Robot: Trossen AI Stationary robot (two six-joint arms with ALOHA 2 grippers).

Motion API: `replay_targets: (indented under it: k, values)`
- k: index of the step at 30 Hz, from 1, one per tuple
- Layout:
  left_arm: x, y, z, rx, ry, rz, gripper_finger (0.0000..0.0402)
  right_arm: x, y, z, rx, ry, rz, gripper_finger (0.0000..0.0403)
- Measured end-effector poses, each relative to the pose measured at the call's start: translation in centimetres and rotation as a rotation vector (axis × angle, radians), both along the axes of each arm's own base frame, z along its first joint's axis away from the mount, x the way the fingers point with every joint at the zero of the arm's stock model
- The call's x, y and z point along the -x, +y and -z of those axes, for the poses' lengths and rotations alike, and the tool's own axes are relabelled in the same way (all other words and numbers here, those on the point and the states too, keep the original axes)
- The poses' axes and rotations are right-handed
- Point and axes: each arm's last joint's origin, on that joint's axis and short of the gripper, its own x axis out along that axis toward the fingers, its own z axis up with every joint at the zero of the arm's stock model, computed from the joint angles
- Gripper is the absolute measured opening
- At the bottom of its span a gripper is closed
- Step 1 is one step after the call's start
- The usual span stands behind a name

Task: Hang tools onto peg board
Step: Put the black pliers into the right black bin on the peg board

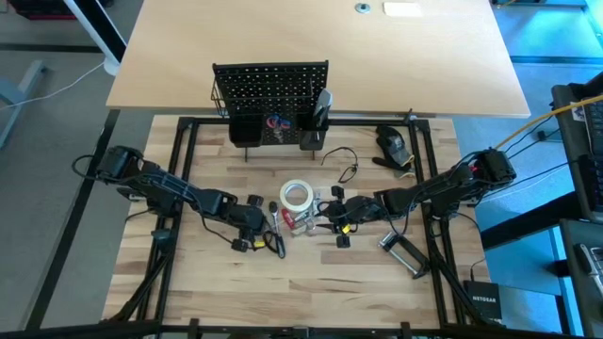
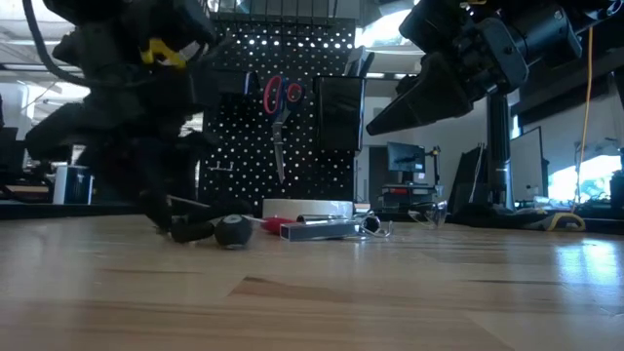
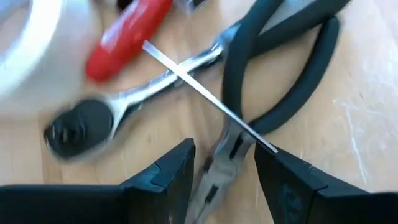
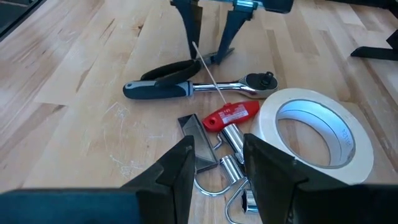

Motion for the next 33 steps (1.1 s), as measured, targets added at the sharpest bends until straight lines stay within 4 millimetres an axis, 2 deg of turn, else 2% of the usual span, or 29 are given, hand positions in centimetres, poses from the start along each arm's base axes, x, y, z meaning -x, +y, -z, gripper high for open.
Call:
replay_targets:
  k: [13, 23, 33]
  values:
    - [-0.7, 0.1, 1.0, -0.021, 0.006, 0.02, 0.0157, 0.0, 0.0, 0.0, 0.001, 0.004, 0.001, 0.0138]
    - [-0.6, 0.2, 1.2, 0.025, 0.034, -0.006, 0.0064, 0.0, 0.0, 0.0, 0.001, 0.002, 0.0, 0.0138]
    - [-0.1, -0.2, 0.7, 0.033, 0.024, -0.057, 0.0072, 0.0, 0.0, 0.0, 0.001, 0.003, 0.0, 0.0138]
